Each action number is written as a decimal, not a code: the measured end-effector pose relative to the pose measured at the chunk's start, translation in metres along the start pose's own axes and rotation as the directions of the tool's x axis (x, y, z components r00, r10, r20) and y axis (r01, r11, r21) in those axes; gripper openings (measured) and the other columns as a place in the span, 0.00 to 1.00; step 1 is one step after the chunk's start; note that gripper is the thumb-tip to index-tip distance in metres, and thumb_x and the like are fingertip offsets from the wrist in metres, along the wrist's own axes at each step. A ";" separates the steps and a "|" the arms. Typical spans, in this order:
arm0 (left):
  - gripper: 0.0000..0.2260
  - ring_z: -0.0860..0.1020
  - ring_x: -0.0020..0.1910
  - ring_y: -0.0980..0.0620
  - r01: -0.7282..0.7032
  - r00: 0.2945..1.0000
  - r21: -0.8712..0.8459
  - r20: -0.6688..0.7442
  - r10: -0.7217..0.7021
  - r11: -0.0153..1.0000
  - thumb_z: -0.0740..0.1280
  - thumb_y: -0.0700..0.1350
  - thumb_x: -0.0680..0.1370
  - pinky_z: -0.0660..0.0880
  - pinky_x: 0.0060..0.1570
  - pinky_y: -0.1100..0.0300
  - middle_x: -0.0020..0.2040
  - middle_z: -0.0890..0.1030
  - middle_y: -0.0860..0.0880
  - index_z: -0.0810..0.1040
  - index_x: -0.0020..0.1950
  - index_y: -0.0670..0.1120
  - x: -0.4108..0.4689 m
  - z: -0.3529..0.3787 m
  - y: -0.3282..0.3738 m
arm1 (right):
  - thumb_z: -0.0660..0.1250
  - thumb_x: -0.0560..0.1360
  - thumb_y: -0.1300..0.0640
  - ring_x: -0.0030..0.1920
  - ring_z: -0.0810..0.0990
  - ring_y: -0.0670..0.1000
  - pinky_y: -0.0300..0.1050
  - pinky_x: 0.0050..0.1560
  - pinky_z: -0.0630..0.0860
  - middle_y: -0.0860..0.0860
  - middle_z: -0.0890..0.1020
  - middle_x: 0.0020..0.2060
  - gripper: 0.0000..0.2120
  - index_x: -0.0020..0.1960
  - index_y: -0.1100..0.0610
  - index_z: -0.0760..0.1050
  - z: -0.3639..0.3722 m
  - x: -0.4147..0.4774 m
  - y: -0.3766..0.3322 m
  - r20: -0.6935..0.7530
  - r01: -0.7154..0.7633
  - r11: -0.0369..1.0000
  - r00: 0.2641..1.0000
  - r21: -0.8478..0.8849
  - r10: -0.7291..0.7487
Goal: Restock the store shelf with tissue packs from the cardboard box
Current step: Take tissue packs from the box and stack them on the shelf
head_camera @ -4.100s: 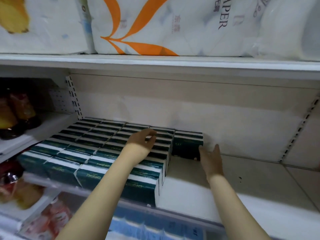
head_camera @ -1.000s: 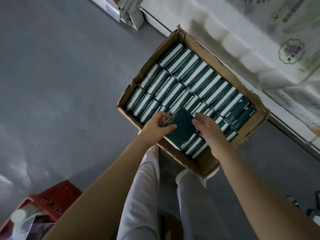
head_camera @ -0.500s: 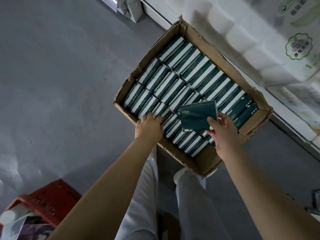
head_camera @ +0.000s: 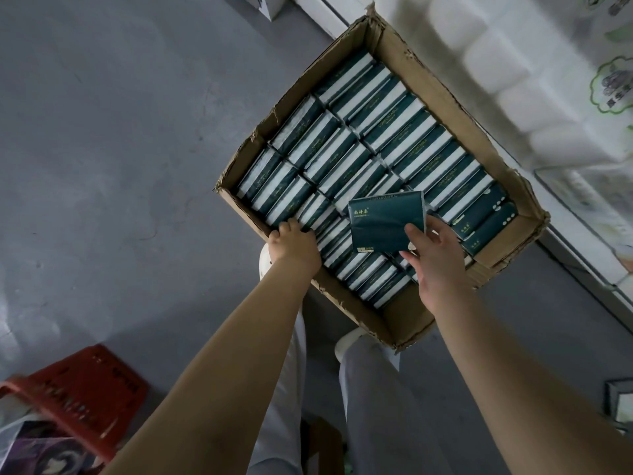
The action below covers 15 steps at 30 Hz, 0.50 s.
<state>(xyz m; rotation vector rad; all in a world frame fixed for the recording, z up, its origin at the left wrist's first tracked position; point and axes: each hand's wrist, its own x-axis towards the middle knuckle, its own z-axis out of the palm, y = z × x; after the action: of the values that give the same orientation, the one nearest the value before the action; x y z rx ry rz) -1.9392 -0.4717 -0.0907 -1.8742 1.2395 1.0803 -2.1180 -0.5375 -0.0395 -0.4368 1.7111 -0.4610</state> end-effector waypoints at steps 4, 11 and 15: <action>0.19 0.67 0.67 0.42 -0.087 0.989 -0.151 -0.131 0.068 0.985 0.62 0.51 0.80 0.66 0.65 0.49 0.66 0.67 0.44 0.70 0.70 0.49 -0.014 -0.010 -0.005 | 0.67 0.77 0.64 0.53 0.78 0.47 0.51 0.60 0.77 0.48 0.77 0.52 0.15 0.62 0.57 0.71 0.000 -0.007 -0.008 -0.010 0.003 1.000 1.000 0.019 -0.003; 0.14 0.76 0.54 0.42 -0.229 0.938 -0.581 -0.345 0.018 0.781 0.65 0.43 0.79 0.77 0.52 0.52 0.62 0.67 0.43 0.71 0.65 0.48 -0.086 -0.050 -0.024 | 0.68 0.77 0.62 0.61 0.77 0.53 0.49 0.59 0.78 0.54 0.76 0.58 0.14 0.61 0.56 0.71 -0.012 -0.056 -0.053 -0.037 0.016 0.999 0.999 0.048 -0.015; 0.17 0.70 0.52 0.52 -0.282 0.924 -0.783 -0.376 -0.061 0.554 0.62 0.37 0.79 0.70 0.43 0.70 0.64 0.65 0.45 0.70 0.66 0.51 -0.165 -0.109 -0.025 | 0.66 0.79 0.61 0.61 0.78 0.53 0.50 0.62 0.77 0.56 0.76 0.63 0.19 0.68 0.59 0.68 -0.024 -0.117 -0.102 -0.004 -0.009 0.987 1.000 0.160 0.010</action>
<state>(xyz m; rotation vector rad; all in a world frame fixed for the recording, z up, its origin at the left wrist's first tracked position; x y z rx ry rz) -1.9212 -0.4868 0.1074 -2.8610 1.1266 1.6431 -2.1165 -0.5609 0.1161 -0.3114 1.6663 -0.5877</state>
